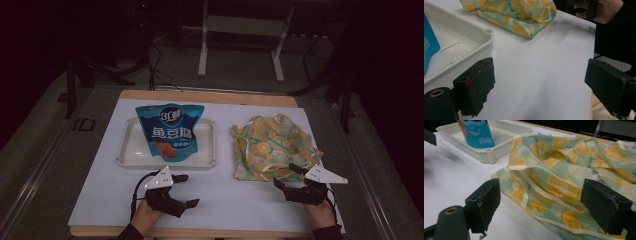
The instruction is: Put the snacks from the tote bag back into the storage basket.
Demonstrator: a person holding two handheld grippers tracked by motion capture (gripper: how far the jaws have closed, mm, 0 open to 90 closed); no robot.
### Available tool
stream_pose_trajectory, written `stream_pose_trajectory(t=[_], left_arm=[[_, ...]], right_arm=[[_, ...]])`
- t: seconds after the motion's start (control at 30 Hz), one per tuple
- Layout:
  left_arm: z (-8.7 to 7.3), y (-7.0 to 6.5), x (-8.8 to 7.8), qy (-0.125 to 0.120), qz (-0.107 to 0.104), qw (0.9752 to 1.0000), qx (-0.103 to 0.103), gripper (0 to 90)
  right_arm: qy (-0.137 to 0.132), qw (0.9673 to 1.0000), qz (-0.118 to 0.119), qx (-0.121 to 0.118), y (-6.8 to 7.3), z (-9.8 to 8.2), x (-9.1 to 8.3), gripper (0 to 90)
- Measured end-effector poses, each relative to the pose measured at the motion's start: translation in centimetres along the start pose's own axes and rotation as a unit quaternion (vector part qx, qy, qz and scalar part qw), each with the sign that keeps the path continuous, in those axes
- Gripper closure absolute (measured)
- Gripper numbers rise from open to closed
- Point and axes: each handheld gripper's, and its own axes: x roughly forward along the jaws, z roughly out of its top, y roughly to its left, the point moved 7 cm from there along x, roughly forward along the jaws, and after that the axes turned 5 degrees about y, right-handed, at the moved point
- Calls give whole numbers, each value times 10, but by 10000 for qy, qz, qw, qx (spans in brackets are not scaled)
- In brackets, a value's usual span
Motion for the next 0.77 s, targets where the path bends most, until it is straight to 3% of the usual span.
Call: stream_pose_trajectory(t=[0.77], left_arm=[[1,-1,-2,-44,32,10000,34,100]], right_arm=[[-194,9998,35,-99,2,2,-1,164]])
